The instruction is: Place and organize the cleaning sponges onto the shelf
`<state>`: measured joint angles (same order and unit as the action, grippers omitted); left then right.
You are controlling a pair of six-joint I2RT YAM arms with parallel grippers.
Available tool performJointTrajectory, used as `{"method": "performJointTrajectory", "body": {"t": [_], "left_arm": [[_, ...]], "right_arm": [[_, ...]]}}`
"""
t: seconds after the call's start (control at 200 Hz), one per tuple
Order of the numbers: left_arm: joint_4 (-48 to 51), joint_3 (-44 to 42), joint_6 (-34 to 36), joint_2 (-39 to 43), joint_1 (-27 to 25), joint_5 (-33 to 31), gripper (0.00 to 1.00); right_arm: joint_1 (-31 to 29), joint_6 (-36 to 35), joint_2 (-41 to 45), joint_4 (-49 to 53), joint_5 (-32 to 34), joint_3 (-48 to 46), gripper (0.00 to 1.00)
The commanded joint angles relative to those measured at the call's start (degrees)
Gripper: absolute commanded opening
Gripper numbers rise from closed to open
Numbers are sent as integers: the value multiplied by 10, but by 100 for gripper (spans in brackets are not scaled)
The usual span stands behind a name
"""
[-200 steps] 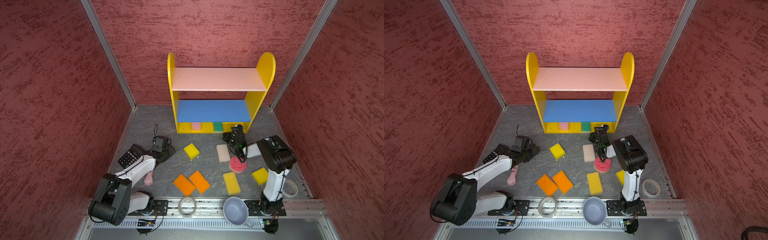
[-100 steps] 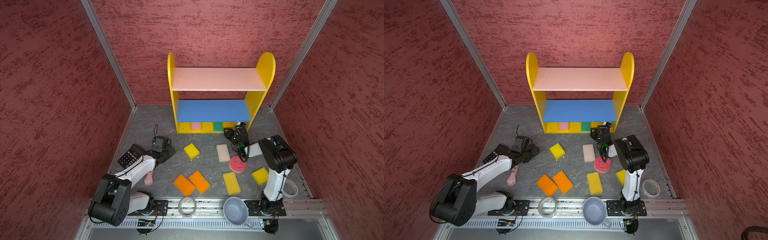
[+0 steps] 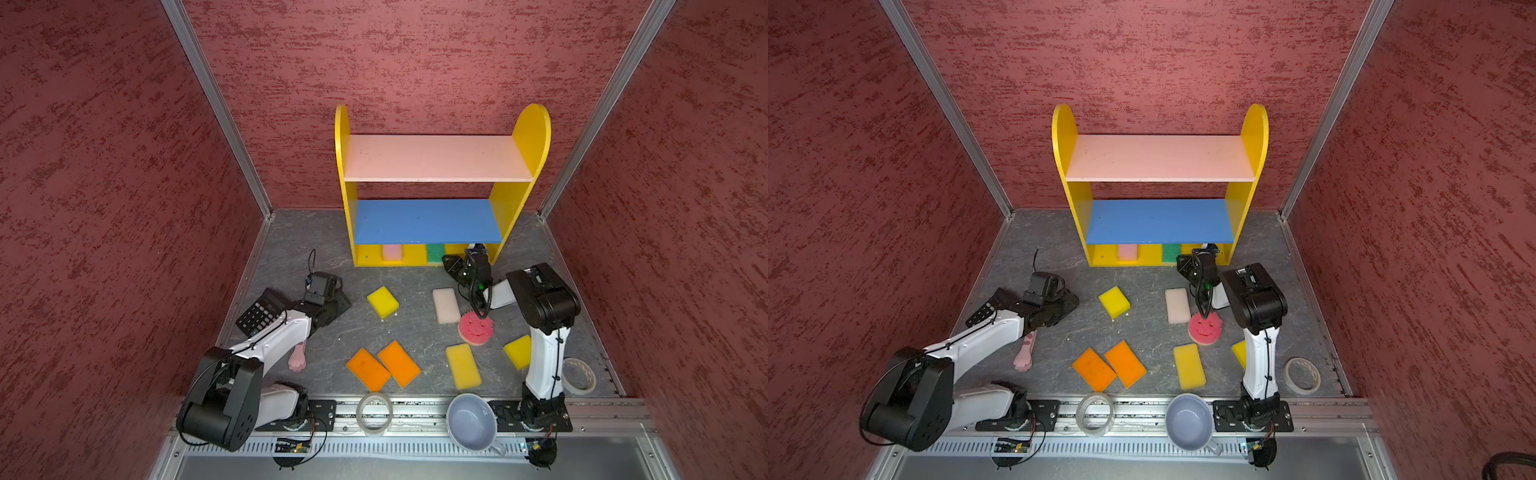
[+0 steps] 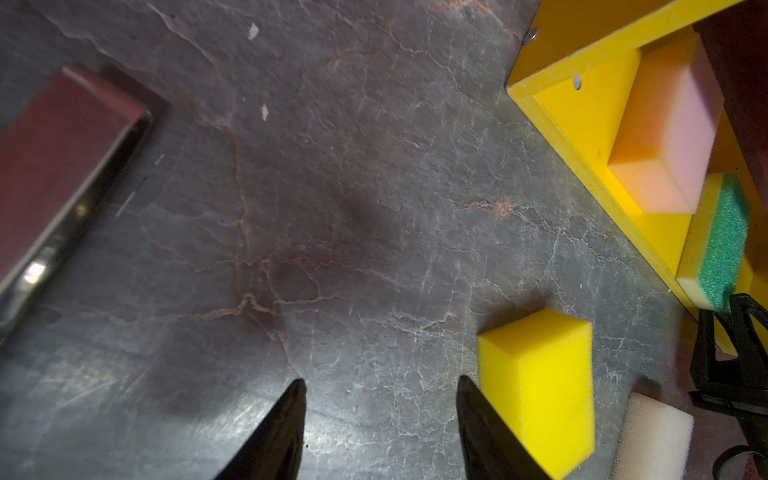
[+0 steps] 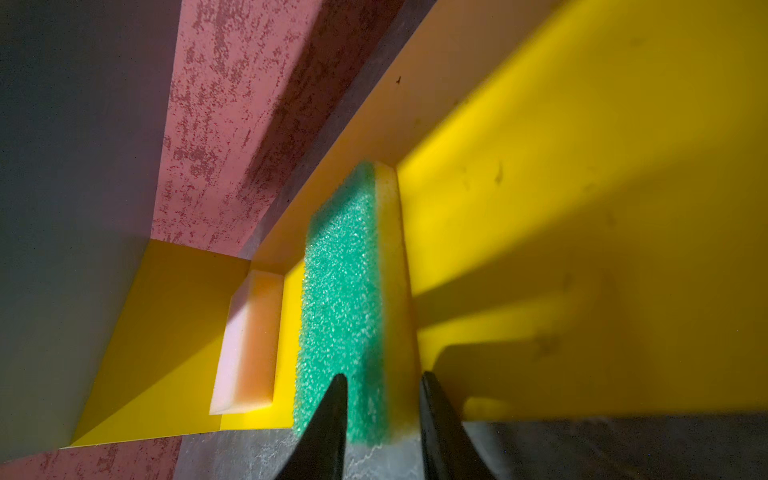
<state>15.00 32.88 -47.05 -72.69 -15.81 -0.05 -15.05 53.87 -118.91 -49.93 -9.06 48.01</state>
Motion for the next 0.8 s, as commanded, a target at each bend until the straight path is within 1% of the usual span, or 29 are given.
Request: {"method": "performJointTrajectory", "body": {"t": [0.0, 0.16, 0.271, 0.341, 0.561, 0.797], "left_arm": [[0, 2, 12, -5, -1, -2, 58], [-2, -5, 9, -2, -1, -3, 58], [9, 2, 15, -5, -1, -4, 58], [13, 5, 15, -5, -1, -5, 58], [9, 2, 8, -5, -2, -3, 58], [8, 4, 3, -6, -14, -9, 58]], "right_arm": [[2, 25, -20, -1, -5, 17, 22], [0, 22, -31, 6, -9, 25, 8], [0, 19, -32, 9, -10, 29, 2], [0, 10, -30, 14, -15, 33, 0], [0, -43, -20, 55, -29, 51, 0], [-8, -52, -18, 57, -40, 63, 0]]}}
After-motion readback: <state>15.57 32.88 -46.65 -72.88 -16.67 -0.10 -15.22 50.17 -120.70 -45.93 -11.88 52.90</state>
